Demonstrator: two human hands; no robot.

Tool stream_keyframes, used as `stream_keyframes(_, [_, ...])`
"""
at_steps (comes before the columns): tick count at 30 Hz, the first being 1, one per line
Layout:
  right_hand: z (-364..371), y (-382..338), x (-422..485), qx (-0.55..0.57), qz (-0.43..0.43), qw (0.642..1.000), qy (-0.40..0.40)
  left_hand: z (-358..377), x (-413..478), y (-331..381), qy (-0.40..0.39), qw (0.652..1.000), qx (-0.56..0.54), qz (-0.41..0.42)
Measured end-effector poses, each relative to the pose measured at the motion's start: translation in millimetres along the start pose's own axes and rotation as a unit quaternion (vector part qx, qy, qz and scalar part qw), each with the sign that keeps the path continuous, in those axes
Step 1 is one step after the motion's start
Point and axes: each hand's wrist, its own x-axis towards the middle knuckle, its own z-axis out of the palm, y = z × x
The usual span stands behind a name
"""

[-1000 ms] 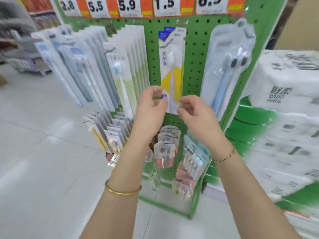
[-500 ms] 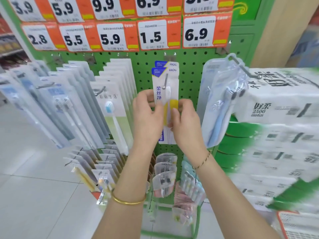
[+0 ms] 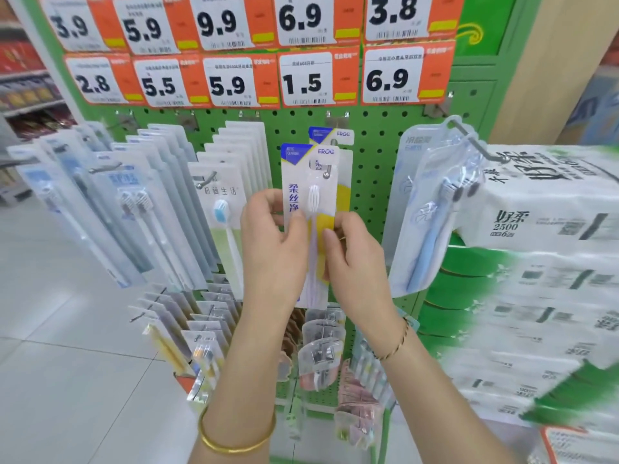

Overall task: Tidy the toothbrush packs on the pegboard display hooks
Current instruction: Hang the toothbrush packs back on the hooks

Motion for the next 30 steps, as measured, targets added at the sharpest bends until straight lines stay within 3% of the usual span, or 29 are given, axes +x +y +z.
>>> stream_keyframes(9, [4.9,-8.7,-19.1,0.015,0.0,1.0,0.001,-19.8,-16.0,-2.4,-0.005,1.0,-0.007,0.0])
stream_keyframes(18, [18.9,-34.2,-58.7,-0.073,-0.024,0.991,0.106,-46.7,-23.3,-5.2,-0.212,0.972,-0.089,-0.048])
stream_keyframes(22, [31.7,-51.3,-83.6,-0.057,0.026,0.991,0.118,-66.0,-21.5,-13.9,-0.26,0.947,-0.158,-0.106])
stream_keyframes(26, [31.4,-67.6,-103.4,-0.012,0.126,0.977,0.17,-81.6,-22.1,-18.4,-0.302,0.89,-0.274,-0.204])
stream_keyframes(30, [19.0,-77.2,-110.2,-0.028,0.195,0.974,0.114,-81.1,-30.0,-11.7,-0.318,0.864,-0.302,-0.248])
